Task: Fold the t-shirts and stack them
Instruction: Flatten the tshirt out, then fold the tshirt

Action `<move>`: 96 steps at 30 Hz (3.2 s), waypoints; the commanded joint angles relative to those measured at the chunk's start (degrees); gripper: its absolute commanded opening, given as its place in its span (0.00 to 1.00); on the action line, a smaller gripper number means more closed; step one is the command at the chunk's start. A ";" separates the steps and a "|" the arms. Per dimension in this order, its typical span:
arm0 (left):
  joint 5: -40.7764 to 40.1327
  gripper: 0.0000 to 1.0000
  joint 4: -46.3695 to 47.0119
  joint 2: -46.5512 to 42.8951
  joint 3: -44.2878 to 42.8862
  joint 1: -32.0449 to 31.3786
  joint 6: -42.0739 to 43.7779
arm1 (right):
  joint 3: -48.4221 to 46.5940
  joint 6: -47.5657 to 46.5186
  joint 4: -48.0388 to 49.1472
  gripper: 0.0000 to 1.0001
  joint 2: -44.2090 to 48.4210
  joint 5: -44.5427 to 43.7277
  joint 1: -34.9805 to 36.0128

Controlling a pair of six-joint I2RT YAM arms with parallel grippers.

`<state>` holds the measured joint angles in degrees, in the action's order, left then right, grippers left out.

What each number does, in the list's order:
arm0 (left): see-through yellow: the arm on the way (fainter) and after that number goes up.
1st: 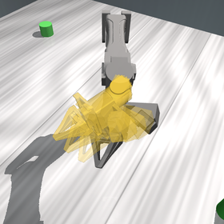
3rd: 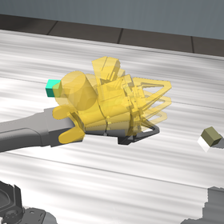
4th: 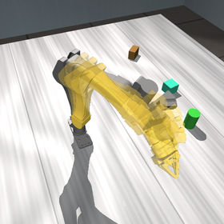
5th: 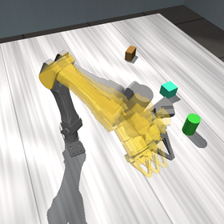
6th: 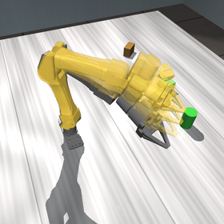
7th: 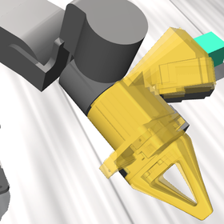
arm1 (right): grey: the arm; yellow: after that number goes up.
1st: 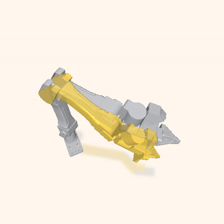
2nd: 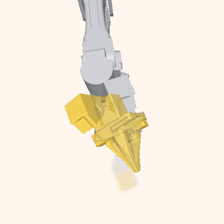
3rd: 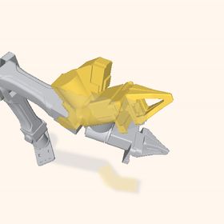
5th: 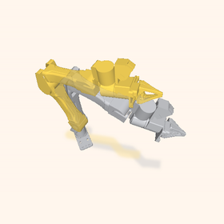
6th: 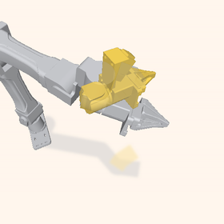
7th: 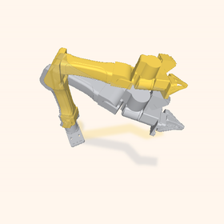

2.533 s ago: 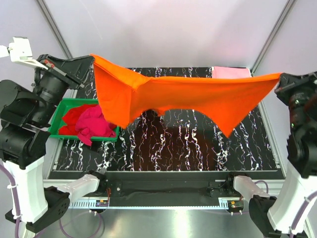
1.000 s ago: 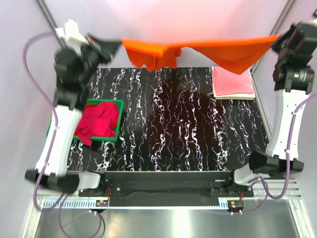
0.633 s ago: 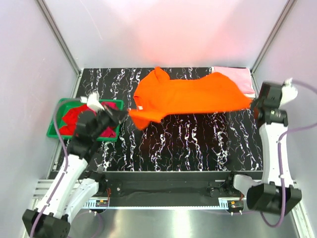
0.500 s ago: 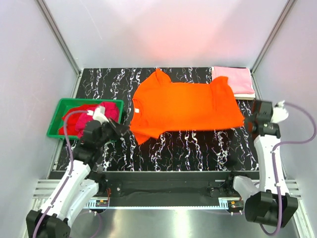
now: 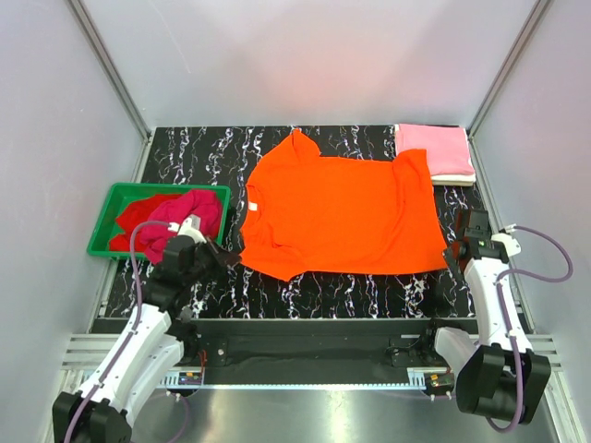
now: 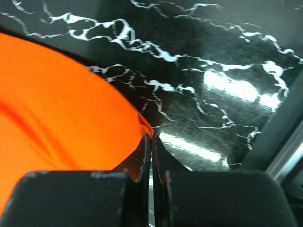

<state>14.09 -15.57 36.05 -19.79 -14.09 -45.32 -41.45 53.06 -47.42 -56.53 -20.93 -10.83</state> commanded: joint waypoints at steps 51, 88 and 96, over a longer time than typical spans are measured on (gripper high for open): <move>-39.92 0.00 -24.52 -7.76 -14.04 -34.96 -17.36 | 4.09 -3.12 5.13 0.00 1.53 2.99 -0.16; -14.70 0.00 -7.19 46.12 -42.78 -4.46 11.39 | -10.93 -18.16 20.60 0.00 -24.76 7.91 -0.42; -14.35 0.00 -7.89 51.92 -45.25 -3.40 10.87 | -13.56 -18.51 22.54 0.00 -30.74 10.65 -0.42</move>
<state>-1.26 -24.77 86.50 -62.70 -18.15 -35.09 -52.25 35.79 -27.38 -85.78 -11.16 -10.94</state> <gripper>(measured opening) 0.012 0.011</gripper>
